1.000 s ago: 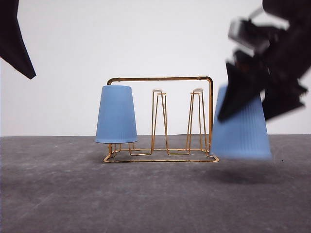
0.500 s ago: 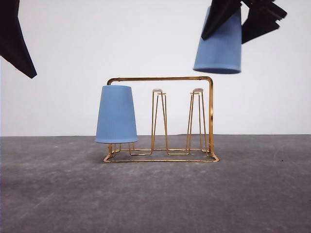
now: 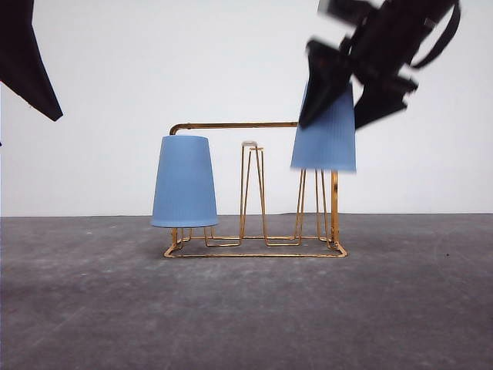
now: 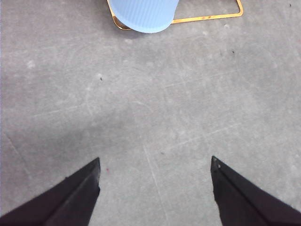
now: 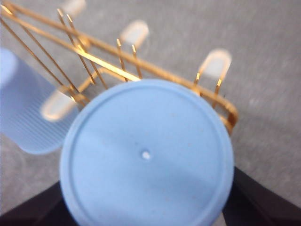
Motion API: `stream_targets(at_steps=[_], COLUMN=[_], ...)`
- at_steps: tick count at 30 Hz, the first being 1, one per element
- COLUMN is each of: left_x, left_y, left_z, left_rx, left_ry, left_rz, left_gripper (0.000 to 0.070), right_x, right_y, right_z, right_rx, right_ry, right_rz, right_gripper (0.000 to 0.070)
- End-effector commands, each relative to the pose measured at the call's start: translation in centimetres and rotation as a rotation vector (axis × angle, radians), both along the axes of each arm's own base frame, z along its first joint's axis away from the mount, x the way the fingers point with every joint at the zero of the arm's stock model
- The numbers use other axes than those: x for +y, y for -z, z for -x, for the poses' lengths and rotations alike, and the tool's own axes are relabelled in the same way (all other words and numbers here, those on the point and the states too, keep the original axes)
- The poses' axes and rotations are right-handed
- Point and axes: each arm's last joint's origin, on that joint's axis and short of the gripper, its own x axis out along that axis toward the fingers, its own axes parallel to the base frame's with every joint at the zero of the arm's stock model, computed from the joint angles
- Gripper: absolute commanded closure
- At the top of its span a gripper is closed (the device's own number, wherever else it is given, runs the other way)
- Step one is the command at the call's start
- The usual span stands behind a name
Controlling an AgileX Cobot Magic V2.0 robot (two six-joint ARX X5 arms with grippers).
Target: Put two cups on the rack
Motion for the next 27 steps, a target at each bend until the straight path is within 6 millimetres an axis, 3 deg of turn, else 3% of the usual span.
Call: stream_targets(at_steps=[1, 5, 11, 15, 21, 27], left_x=[-0.2, -0.2, -0.2, -0.2, -0.1, 0.0], left_y=[-0.2, -0.2, -0.2, -0.1, -0.1, 0.1], left_z=[-0.2, -0.2, -0.2, -0.2, -0.1, 0.1], left_rx=[-0.009, -0.01, -0.008, -0.008, 0.002, 0.023], left_ry=[0.006, 0.004, 0.004, 0.004, 0.004, 0.004], left_rz=[0.004, 0.002, 0.002, 0.002, -0.004, -0.015], left_gripper=[0.0267, 0.0267, 0.0266, 0.0266, 0.0266, 0.0266], right_x=[0.5, 0.9, 1.2, 1.2, 0.4, -0.8], right_y=[0.6, 2.4, 3.9, 3.7, 0.5, -3.8], right_z=[-0.7, -1.5, -1.9, -1.9, -0.6, 2.5], right_rx=[0.008, 0.054, 0.096, 0.097, 0.133, 0.229], right_ry=[-0.005, -0.009, -0.008, 0.002, 0.024, 0.026], right_rz=[0.003, 0.021, 0.034, 0.022, 0.019, 0.056], right_gripper=[0.0388, 0.0333, 0.0114, 0.0079, 0.008, 0.0081])
